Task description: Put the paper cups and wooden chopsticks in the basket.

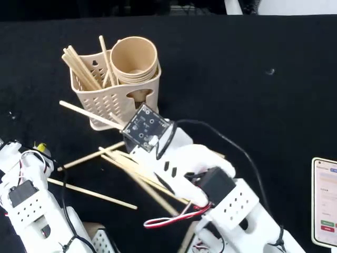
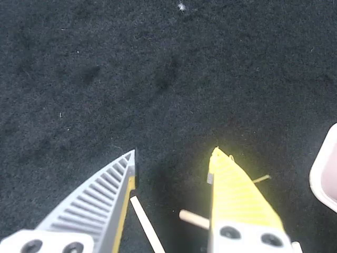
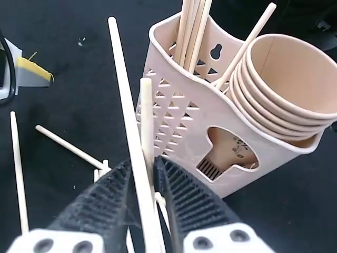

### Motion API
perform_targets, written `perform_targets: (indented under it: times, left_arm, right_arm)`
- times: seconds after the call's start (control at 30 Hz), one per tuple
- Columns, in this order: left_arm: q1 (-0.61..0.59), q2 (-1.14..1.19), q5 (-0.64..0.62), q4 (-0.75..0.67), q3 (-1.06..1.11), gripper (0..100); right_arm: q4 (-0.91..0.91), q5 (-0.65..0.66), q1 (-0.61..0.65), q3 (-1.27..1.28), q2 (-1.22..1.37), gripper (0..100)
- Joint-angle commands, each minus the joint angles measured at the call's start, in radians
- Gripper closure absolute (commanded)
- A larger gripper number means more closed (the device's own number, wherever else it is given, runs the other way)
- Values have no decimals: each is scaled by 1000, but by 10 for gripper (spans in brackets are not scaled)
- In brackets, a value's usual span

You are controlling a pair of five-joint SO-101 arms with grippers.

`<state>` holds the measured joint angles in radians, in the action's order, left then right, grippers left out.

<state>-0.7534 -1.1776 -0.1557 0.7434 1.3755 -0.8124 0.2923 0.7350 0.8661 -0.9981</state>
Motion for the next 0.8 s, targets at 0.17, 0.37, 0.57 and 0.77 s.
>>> perform_targets:
  times: [0.17, 0.37, 0.57, 0.77]
  left_arm:
    - [-8, -5, -6, -15, -8, 773]
    - [-8, -5, -6, -15, -8, 773]
    - [-7, -5, -6, -15, -8, 773]
    - [-8, -5, -6, -15, -8, 773]
  right_arm:
    - [-18, -8, 11, -97, -30, 988]
    - [-104, -3, 11, 156, -33, 988]
    - [-60, 100, 8, 401, -30, 987]
    - [-127, 176, 5, 472, -28, 844]
